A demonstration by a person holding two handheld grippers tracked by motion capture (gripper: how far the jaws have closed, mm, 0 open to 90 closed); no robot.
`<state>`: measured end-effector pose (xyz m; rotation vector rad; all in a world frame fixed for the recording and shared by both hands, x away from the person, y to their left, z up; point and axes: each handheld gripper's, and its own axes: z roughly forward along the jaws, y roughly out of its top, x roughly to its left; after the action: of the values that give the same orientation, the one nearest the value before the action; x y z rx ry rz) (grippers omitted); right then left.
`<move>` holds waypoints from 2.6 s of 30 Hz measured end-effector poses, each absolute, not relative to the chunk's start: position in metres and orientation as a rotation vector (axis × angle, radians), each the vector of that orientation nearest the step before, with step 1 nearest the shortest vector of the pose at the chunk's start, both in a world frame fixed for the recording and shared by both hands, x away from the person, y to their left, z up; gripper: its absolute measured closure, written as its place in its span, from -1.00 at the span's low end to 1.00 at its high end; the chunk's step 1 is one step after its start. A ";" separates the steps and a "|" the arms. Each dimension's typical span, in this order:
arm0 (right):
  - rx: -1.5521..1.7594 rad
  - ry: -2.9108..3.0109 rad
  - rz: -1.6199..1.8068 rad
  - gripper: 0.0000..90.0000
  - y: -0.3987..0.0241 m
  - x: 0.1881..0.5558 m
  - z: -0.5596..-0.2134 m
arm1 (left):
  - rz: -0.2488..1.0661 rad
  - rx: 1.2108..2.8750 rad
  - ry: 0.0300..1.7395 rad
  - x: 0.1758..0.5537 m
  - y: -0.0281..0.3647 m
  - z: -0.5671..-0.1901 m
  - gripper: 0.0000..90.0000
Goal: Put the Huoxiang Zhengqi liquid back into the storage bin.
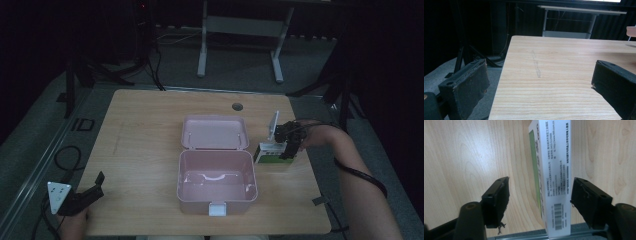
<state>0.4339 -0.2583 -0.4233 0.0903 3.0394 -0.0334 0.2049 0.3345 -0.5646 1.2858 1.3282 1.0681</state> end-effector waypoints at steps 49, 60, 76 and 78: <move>0.042 3.148 -0.079 0.41 -0.250 0.429 -0.453 | 1.075 1.301 1.334 0.205 0.333 -0.565 -0.97; 0.020 3.148 -0.078 0.41 -0.246 0.402 -0.441 | 1.073 1.301 1.335 0.206 0.333 -0.565 -0.97; 0.066 3.133 -0.158 0.41 -0.253 0.366 -0.410 | 1.067 1.301 1.333 0.206 0.333 -0.565 -0.97; 0.073 3.123 -0.147 0.40 -0.253 0.363 -0.403 | 1.068 1.302 1.334 0.206 0.333 -0.565 -0.97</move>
<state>0.3632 -0.2533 -0.4033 0.0734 3.1233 -0.1466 0.2057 0.3331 -0.5645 1.3020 1.3336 1.0679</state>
